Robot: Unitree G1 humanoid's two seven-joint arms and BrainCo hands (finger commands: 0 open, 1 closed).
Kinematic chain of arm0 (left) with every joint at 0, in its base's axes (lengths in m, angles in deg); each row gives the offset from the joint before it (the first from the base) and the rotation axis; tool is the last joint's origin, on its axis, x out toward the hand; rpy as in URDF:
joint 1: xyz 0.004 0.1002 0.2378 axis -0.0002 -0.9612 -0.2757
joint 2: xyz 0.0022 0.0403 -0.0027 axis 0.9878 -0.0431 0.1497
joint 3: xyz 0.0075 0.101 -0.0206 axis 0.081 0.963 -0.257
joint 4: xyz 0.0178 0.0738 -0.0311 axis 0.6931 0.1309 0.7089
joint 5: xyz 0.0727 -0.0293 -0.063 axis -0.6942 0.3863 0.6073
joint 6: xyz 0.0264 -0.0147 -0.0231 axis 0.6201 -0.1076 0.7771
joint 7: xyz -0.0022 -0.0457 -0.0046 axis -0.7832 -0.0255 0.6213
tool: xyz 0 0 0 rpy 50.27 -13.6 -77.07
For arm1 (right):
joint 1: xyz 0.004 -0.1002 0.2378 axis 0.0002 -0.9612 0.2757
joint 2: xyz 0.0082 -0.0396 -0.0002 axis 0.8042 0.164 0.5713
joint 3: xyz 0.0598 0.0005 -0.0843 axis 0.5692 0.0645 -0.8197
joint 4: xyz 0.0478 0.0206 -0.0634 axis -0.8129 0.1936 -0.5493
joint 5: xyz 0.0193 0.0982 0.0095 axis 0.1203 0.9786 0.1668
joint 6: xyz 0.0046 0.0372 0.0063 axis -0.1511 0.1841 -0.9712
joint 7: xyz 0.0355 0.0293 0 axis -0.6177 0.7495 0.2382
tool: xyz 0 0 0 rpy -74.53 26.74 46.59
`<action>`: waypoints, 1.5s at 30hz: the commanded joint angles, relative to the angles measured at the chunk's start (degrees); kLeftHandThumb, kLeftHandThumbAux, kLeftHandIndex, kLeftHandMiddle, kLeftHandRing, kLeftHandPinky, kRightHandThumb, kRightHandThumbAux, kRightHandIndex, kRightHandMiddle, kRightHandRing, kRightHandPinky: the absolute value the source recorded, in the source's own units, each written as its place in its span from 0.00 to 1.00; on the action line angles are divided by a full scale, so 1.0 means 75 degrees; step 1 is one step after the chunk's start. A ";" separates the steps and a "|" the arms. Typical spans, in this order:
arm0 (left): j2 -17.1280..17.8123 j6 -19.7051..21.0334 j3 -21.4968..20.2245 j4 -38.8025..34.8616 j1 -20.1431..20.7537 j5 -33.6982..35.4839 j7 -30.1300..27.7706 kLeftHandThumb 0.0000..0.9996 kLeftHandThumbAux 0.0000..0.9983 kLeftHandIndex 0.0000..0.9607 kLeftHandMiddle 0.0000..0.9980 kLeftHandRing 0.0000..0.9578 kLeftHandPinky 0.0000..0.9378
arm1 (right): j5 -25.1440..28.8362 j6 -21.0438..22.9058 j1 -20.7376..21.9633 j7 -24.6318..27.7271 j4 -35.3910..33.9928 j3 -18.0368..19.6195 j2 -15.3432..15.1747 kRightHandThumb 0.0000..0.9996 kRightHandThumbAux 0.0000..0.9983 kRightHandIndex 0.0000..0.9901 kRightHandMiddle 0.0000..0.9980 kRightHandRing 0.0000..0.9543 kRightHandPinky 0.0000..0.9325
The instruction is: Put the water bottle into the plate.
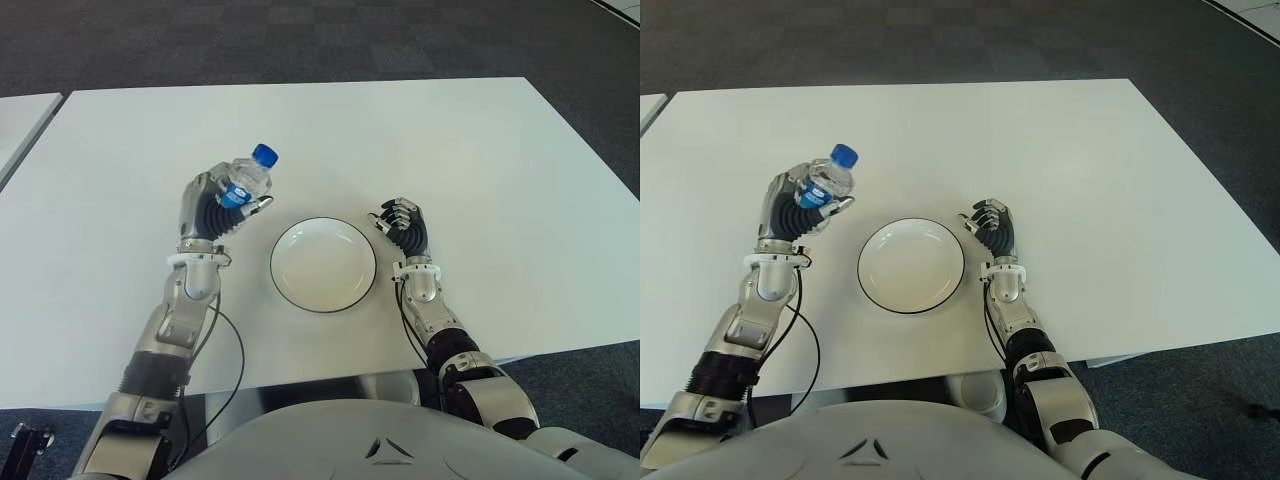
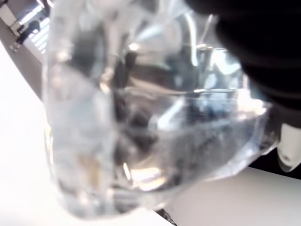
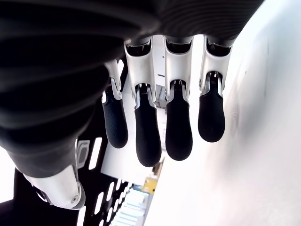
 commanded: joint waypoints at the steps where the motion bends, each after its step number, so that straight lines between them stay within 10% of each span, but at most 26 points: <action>1: -0.0010 -0.0271 0.0303 -0.0384 0.0020 -0.0413 -0.0221 0.85 0.67 0.41 0.53 0.92 0.87 | 0.0029 0.0186 -0.0034 0.0071 0.0149 0.0028 -0.0026 0.71 0.73 0.44 0.59 0.63 0.66; 20: -0.0070 -0.0466 0.1547 -0.0481 0.0065 -0.1696 -0.1159 0.85 0.67 0.41 0.54 0.92 0.89 | 0.0031 0.0115 -0.0042 0.0058 0.0111 0.0016 -0.0030 0.71 0.73 0.44 0.59 0.64 0.66; 45: -0.0321 -0.0872 0.3144 0.2923 0.1358 -0.2965 -0.0528 0.85 0.67 0.41 0.54 0.90 0.89 | 0.0032 0.0078 -0.0034 0.0059 0.0167 0.0021 -0.0054 0.71 0.73 0.44 0.60 0.65 0.66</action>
